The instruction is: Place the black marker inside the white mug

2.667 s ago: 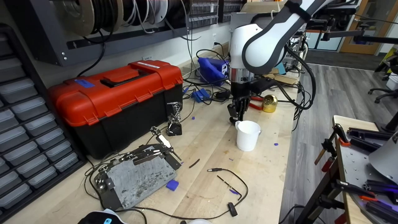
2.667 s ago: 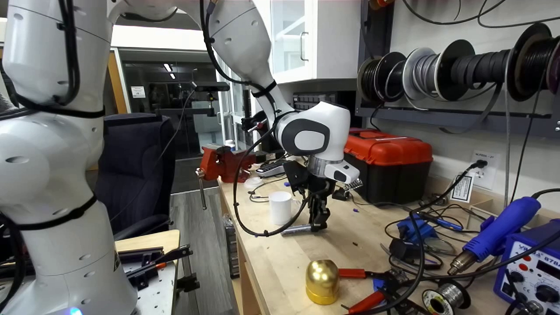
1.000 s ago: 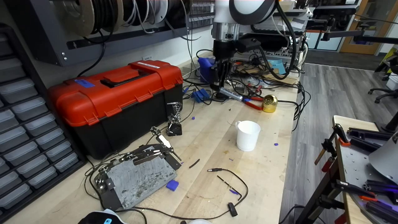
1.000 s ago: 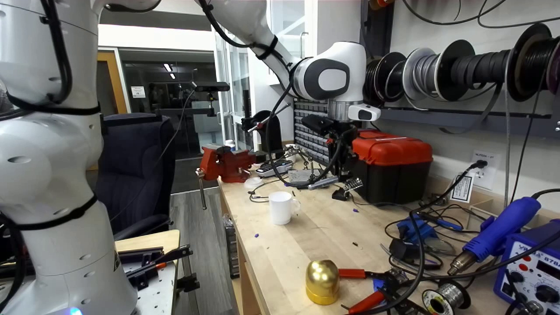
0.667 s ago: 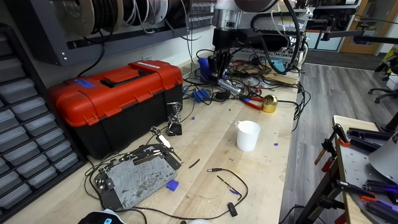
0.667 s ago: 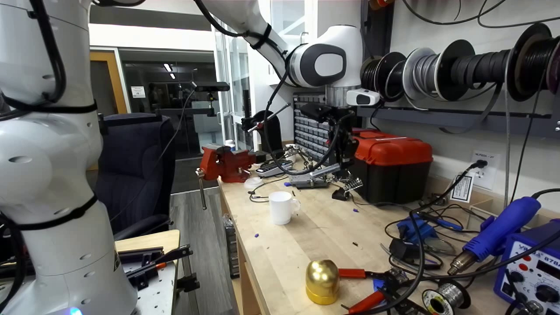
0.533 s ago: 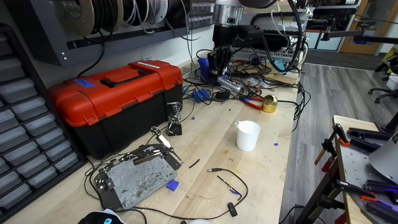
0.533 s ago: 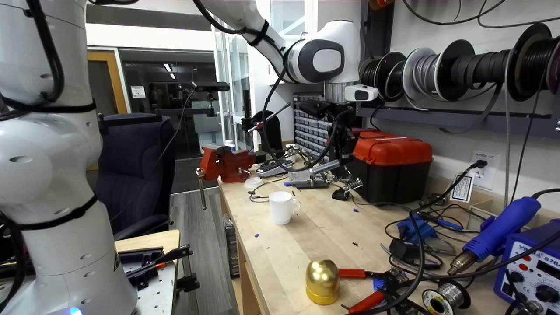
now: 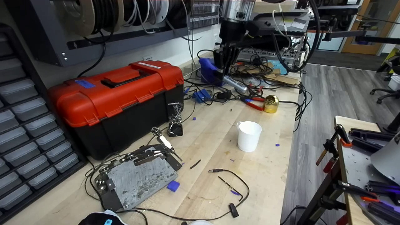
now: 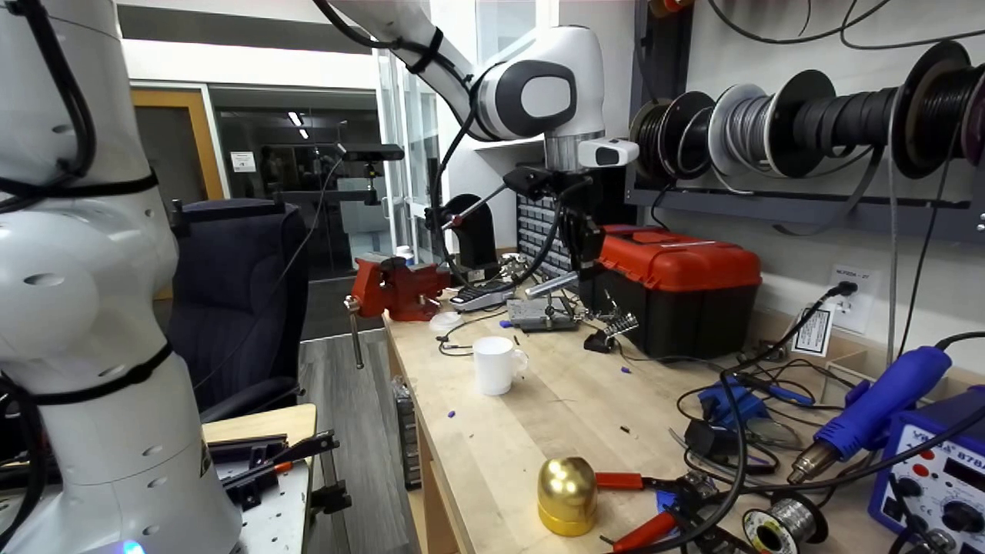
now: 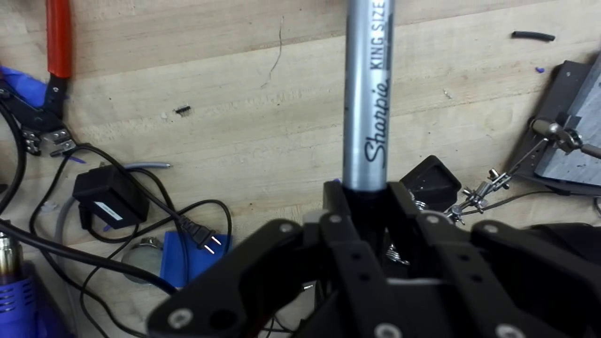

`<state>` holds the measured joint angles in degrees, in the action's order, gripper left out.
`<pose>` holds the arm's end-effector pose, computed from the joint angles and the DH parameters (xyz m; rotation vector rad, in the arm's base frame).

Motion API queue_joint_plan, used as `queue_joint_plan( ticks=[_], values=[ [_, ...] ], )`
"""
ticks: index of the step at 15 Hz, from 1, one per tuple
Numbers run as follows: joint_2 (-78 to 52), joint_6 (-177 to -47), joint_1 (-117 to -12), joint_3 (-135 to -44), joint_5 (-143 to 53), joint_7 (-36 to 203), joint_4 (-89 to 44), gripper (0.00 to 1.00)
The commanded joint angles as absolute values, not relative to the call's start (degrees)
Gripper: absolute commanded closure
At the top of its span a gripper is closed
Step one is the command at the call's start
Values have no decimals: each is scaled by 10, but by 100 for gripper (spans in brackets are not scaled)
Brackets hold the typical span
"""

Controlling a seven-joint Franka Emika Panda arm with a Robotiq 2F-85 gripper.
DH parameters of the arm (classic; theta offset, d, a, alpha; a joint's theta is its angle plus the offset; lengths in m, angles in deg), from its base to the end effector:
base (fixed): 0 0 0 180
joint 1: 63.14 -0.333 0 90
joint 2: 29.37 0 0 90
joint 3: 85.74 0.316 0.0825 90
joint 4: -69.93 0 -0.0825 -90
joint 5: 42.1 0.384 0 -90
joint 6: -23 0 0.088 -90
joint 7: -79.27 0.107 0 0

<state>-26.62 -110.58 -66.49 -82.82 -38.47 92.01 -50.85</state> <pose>0.5651 0.0629 0.4114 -3.0422 0.2329 -0.2514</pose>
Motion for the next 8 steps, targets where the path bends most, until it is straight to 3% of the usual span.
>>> queue_joint_plan(
  ticks=[1,8],
  values=[
    [-321,-1153,-670,-825,-405,950,-579,94],
    [-359,-1250,-670,-814,-393,966,-652,94]
  ],
)
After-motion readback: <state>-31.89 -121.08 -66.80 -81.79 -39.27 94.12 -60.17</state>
